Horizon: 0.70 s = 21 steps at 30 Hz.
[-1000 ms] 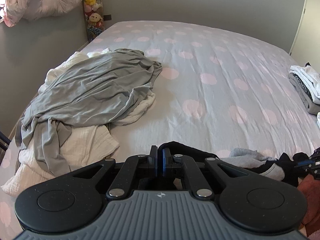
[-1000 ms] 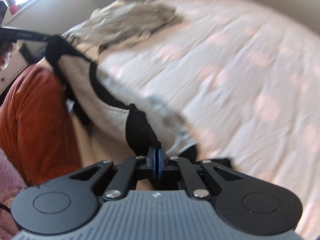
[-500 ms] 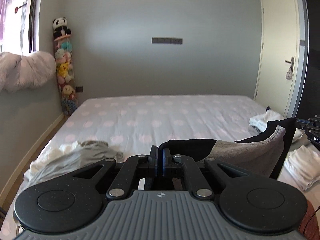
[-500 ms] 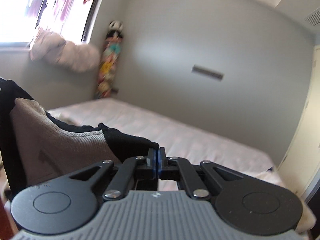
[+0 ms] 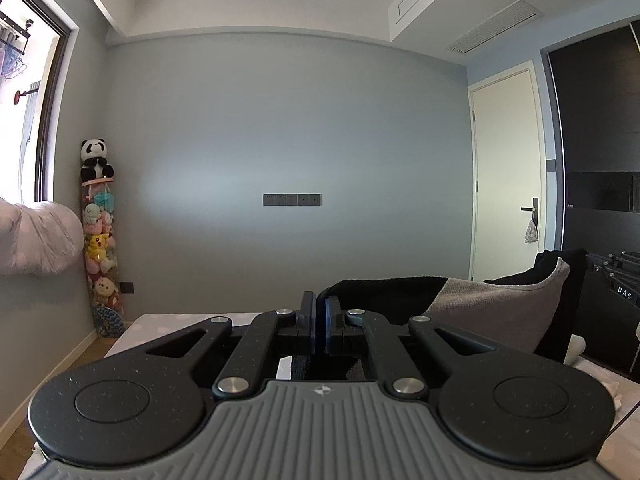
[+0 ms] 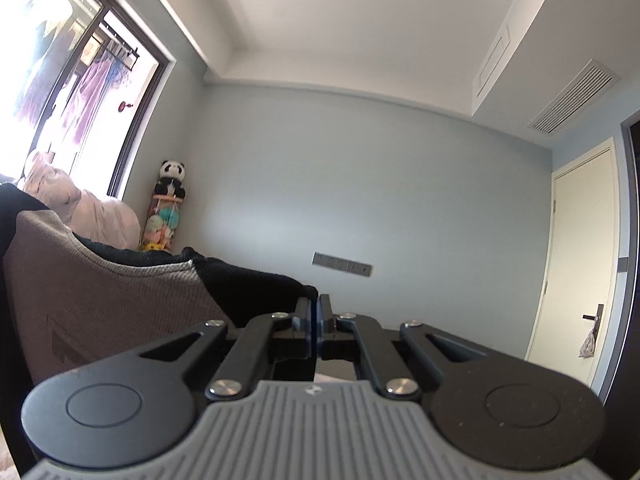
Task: Fold clothes
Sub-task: 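Raise the shirt higher with both grippers, spreading it between them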
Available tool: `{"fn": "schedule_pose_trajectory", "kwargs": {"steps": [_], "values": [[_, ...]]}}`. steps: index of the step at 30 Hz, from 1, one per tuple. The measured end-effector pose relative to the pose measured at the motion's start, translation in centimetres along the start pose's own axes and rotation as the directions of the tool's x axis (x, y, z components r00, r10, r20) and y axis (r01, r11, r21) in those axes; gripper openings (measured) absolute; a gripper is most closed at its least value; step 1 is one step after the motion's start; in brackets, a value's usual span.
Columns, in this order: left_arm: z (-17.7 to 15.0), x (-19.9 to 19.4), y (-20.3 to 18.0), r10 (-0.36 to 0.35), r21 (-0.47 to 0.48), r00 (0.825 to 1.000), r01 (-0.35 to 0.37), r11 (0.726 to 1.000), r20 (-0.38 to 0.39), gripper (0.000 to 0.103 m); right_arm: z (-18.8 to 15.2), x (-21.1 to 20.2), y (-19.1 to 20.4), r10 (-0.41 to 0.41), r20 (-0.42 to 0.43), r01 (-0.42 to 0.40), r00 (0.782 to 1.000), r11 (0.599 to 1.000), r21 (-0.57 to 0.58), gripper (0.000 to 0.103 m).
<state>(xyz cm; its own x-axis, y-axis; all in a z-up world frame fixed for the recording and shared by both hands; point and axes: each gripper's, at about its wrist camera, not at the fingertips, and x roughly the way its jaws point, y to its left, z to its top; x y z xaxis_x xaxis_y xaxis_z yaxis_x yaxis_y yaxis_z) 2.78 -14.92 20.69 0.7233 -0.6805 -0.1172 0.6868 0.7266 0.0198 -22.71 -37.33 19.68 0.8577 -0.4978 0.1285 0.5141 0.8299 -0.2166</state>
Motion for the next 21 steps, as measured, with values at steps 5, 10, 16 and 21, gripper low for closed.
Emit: {"fn": "schedule_pose_trajectory", "kwargs": {"steps": [5, 10, 16, 21], "values": [[-0.2, 0.7, 0.0, -0.03, 0.003, 1.0, 0.03, 1.0, -0.003, 0.003, -0.5, -0.5, -0.2, -0.019, 0.026, 0.018, 0.999, 1.0, 0.022, 0.003], [-1.6, 4.1, 0.8, -0.034, 0.018, 0.994, 0.036, 0.999, -0.103, 0.003, -2.6, 3.0, 0.5, -0.006, -0.035, 0.007, 0.999, 1.0, 0.029, 0.003], [-6.3, 11.5, 3.1, -0.017, 0.034, 0.961, 0.027, 0.999, -0.276, 0.003, -7.2, 9.4, 2.4, 0.019, -0.159, -0.014, 0.987, 0.999, 0.031, 0.003], [-9.9, 17.9, 5.1, 0.011, 0.037, 0.93, 0.002, 0.999, -0.367, 0.003, -12.1, 16.2, 4.3, 0.039, -0.276, -0.033, 0.96, 0.999, 0.029, 0.003]]}}
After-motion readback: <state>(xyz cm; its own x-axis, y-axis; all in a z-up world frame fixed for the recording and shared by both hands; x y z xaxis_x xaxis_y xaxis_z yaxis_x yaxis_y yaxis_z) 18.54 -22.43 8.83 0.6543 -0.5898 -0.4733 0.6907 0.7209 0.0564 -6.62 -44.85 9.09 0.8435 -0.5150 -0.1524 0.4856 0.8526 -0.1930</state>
